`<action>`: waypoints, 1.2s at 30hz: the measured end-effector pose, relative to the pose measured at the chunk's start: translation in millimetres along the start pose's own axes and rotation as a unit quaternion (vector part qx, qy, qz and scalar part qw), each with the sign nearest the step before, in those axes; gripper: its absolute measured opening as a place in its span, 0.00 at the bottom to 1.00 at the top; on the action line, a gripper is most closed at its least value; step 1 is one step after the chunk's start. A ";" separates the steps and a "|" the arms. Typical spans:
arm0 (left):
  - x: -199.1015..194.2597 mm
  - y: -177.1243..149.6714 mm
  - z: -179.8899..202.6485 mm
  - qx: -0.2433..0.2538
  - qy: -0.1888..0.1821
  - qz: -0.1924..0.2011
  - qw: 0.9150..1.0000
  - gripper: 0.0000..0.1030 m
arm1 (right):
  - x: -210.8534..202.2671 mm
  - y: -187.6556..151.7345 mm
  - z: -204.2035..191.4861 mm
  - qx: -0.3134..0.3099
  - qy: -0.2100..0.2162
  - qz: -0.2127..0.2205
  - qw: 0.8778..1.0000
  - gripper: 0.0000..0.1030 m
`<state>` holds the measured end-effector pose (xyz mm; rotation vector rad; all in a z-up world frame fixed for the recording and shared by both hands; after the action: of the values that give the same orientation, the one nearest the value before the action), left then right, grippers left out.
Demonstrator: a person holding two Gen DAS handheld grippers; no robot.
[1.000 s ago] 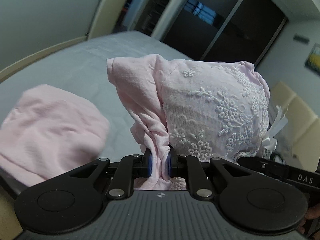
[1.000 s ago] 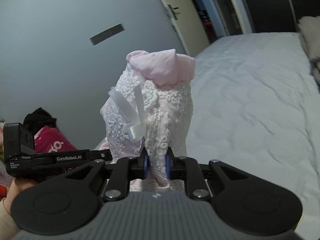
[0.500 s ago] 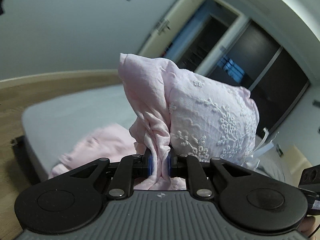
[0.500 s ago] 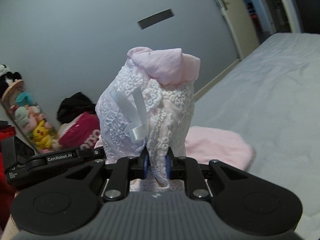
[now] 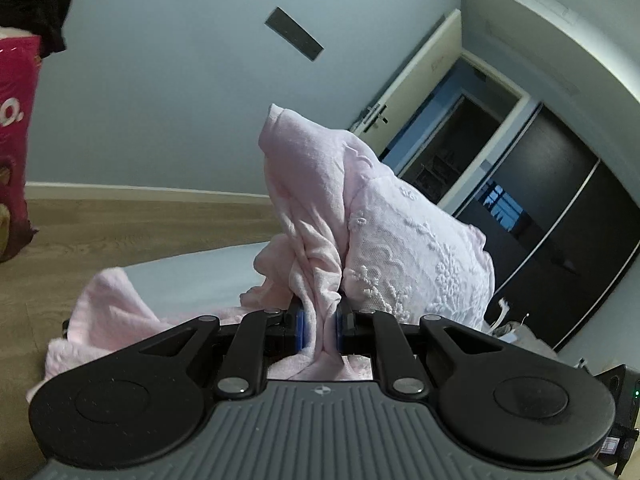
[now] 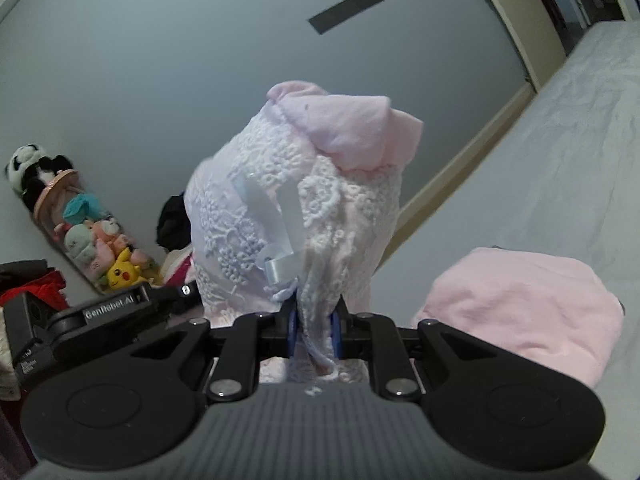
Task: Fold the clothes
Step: 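Lift the folded garment with both grippers and carry it toward the pink cloth, then lower the garment onto the folded pink cloth and open both grippers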
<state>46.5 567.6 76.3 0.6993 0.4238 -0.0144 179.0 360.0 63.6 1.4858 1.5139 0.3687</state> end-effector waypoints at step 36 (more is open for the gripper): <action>133.3 -50.8 15.5 0.134 0.127 -0.042 0.982 0.50 | -28.6 -50.1 162.3 -0.027 -0.223 0.007 0.974 0.44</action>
<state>166.5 535.8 4.4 0.9528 0.7052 -0.0633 268.1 260.3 -45.0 1.4218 1.1262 0.0715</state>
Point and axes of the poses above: each gripper's, at about its wrist camera, not at the fingertips, and x roughly the way its jaws point, z to its right, y to its top, the point moved 5 cm from there along x, roughly the way its jaws point, and after that the axes turned 10 degrees about -x, right-handed, at the moved point
